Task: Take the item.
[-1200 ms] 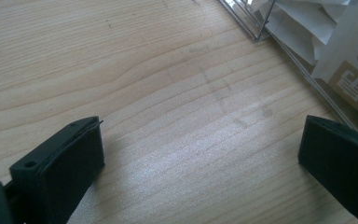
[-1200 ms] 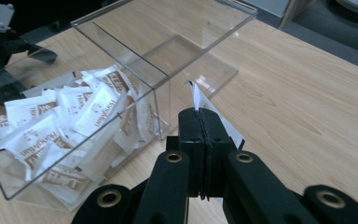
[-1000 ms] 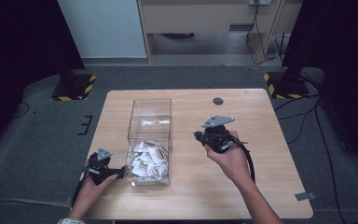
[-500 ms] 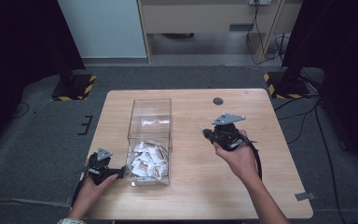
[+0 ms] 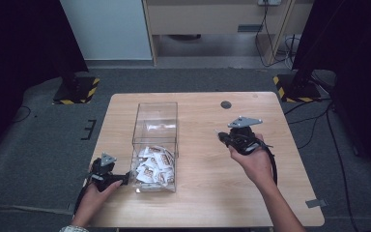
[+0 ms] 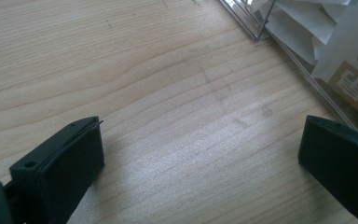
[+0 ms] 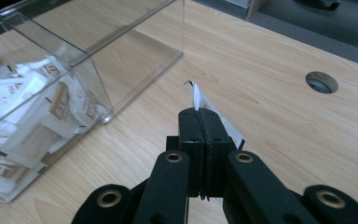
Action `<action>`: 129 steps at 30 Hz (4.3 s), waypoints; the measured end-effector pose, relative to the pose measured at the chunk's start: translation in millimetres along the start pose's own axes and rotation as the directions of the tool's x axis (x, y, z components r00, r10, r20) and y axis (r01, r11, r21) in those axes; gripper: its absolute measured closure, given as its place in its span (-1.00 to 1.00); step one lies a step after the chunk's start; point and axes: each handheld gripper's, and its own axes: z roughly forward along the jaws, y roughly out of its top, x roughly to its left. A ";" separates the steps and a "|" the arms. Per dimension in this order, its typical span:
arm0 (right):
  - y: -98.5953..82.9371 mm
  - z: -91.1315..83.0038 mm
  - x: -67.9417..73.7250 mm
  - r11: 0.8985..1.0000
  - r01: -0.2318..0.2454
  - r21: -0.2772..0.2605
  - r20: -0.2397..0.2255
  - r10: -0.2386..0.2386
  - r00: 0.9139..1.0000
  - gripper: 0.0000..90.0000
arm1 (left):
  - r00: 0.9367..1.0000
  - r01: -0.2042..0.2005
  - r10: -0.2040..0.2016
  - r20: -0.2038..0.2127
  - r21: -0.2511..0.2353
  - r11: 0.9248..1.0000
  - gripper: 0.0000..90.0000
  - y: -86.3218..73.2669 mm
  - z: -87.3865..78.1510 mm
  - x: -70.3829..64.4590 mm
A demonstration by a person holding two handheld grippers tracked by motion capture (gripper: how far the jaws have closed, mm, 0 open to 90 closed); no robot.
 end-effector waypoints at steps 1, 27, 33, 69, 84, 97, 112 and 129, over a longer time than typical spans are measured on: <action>-0.9 0.6 -1.6 1.000 -0.004 0.004 0.003 0.004 1.000 0.98 | 1.000 0.000 0.000 0.000 0.000 1.000 -1.00 0.0 0.0 0.0; -23.3 20.4 -41.5 0.997 -0.064 0.029 0.071 0.062 0.996 0.99 | 1.000 0.000 0.000 0.000 0.000 1.000 -1.00 0.0 0.0 0.0; -26.1 24.3 -50.3 0.995 -0.097 0.023 0.080 0.095 0.992 0.99 | 1.000 -0.001 0.001 0.002 0.000 1.000 -1.00 0.3 0.3 0.1; -53.9 63.2 -41.4 0.988 -0.117 0.102 0.053 0.112 0.992 0.97 | 1.000 -0.002 0.002 0.003 0.001 1.000 -1.00 0.4 0.3 0.1; -58.8 73.2 -37.7 0.986 -0.119 0.116 0.046 0.115 0.992 0.95 | 1.000 -0.002 0.002 0.003 0.000 1.000 -1.00 0.4 0.4 0.1; -58.3 72.6 -37.3 0.986 -0.122 0.116 0.041 0.118 0.992 0.88 | 1.000 -0.002 0.002 0.003 0.001 1.000 -1.00 0.4 0.3 0.1; -55.6 66.6 -38.0 0.986 -0.135 0.095 0.046 0.132 0.990 0.74 | 1.000 -0.002 0.002 0.003 0.001 1.000 -1.00 0.4 0.3 0.1; -46.9 51.7 -37.4 0.985 -0.162 0.060 0.051 0.160 0.986 0.17 | 1.000 -0.002 0.002 0.003 0.001 1.000 -1.00 0.4 0.3 0.1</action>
